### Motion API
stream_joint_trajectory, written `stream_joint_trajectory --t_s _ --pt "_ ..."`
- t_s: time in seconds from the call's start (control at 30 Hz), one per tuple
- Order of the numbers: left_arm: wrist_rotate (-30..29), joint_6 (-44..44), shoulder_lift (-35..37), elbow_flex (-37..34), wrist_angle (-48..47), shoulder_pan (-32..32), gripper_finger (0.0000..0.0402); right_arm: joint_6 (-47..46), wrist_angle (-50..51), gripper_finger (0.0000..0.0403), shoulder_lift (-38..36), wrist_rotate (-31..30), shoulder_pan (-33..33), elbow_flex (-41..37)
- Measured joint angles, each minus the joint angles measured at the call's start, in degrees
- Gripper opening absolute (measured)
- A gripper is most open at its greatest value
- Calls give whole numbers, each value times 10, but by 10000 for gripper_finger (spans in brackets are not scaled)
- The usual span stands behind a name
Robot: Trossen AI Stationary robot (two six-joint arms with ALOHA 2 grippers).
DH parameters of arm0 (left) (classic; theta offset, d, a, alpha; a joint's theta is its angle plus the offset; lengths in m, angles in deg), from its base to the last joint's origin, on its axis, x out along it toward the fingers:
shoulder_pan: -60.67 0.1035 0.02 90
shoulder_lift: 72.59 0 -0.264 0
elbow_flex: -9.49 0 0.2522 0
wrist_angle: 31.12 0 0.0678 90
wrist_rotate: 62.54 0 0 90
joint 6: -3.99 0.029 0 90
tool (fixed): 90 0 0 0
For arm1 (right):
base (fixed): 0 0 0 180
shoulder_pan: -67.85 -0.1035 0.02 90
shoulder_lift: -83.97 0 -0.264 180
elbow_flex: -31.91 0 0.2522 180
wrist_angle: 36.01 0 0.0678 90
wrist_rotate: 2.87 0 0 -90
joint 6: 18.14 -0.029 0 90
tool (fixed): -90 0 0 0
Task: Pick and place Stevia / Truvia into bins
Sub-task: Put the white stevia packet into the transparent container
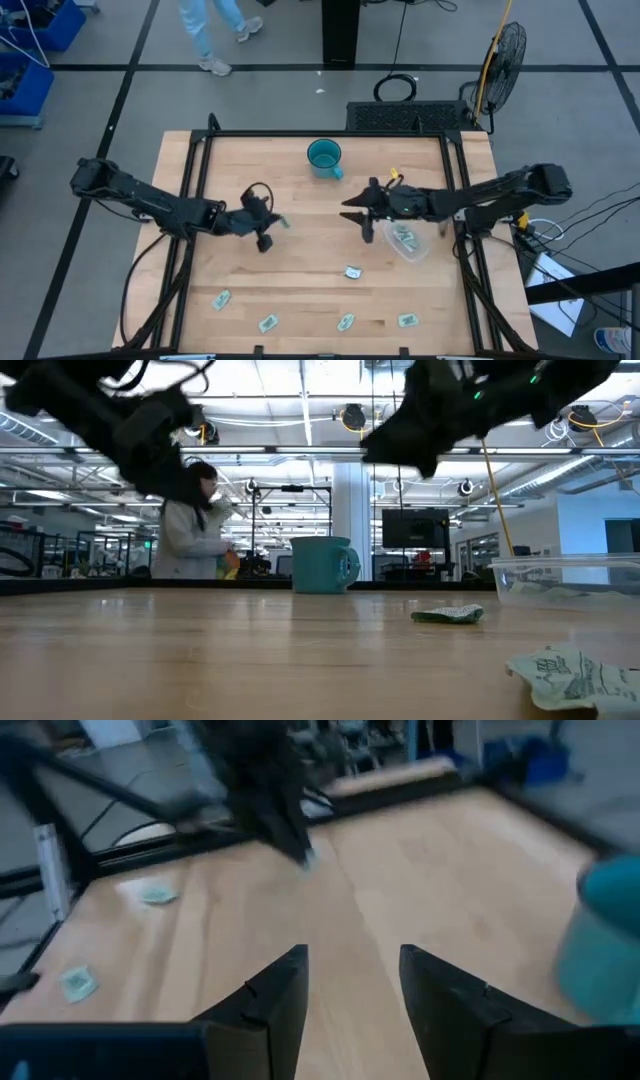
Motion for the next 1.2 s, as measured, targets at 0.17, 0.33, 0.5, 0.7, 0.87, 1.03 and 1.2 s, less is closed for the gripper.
stream_joint_trajectory --t_s 0.17,0.33,0.5,0.7,0.87,1.03,1.2 --pt "-17 135 0 49 20 27 6 -60 -97 151 98 105 48 -1" --pt "-17 166 -12 57 22 52 4 -82 -259 151 178 150 58 0" --pt "-10 182 -65 57 46 71 5 -82 -312 151 246 99 58 24" --pt "-14 236 -125 57 137 73 8 -82 -291 151 316 76 57 81" --pt "-14 241 -143 57 159 75 5 -75 -294 151 329 76 57 102" --pt "-14 237 -143 57 156 79 9 -56 -302 151 328 75 57 108" --pt "11 241 -142 57 184 80 9 -54 -289 150 329 75 63 110"
